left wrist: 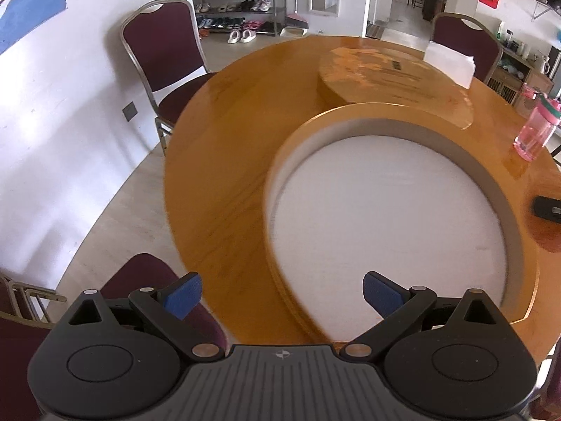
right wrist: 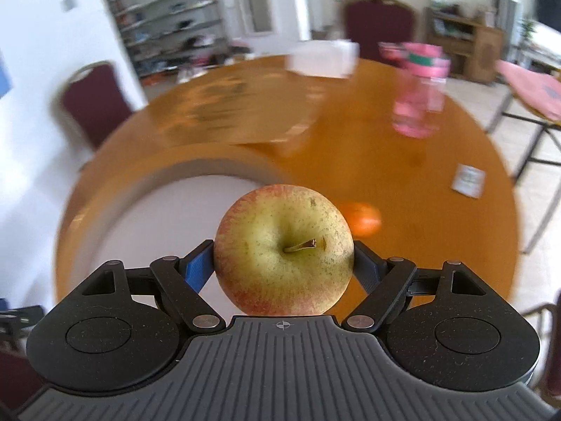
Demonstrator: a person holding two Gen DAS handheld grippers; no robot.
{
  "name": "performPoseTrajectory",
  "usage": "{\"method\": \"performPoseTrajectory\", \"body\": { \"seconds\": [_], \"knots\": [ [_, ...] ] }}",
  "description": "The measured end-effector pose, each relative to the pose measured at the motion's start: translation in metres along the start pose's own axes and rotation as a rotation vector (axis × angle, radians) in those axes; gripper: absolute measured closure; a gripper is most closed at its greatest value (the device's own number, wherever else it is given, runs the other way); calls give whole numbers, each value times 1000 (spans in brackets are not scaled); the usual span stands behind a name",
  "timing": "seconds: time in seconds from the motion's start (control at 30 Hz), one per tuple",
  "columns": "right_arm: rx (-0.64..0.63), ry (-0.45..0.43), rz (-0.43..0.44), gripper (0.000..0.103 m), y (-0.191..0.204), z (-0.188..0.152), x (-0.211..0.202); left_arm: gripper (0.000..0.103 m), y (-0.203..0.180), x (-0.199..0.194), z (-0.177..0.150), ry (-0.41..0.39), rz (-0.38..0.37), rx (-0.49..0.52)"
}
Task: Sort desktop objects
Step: 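Carry the apple with the right gripper into the white tray and release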
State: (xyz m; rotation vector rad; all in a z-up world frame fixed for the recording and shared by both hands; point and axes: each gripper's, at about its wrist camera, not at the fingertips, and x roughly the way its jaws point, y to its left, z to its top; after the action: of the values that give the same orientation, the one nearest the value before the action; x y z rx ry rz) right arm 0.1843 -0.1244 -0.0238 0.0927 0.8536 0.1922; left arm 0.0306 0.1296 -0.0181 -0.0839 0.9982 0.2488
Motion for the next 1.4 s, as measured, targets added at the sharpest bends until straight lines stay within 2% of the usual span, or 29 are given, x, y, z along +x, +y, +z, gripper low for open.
{"method": "performPoseTrajectory", "body": {
  "seconds": [0.2, 0.33, 0.47, 0.6, 0.77, 1.13, 1.4],
  "knots": [
    [-150, 114, 86, 21, 98, -8, 66, 3, 28, 4, 3, 1, 17, 6],
    [-217, 180, 71, 21, 144, -13, 111, 3, 46, 6, 1, 5, 28, 10],
    [-262, 220, 45, 21, 174, -17, 139, 3, 64, 10, -1, 15, 39, 0],
    [-283, 221, 27, 21, 191, -19, 150, 3, 70, 12, -3, 22, 35, -9],
    [-305, 190, 18, 21, 201, -14, 161, 3, 68, 10, -5, 25, 28, -1],
    [-257, 252, 87, 19, 180, -9, 156, 3, 53, 0, -7, 8, 27, 21],
    [-267, 198, 134, 17, 153, -2, 104, 3, 27, -7, -7, -10, 8, 65]
  ]
}}
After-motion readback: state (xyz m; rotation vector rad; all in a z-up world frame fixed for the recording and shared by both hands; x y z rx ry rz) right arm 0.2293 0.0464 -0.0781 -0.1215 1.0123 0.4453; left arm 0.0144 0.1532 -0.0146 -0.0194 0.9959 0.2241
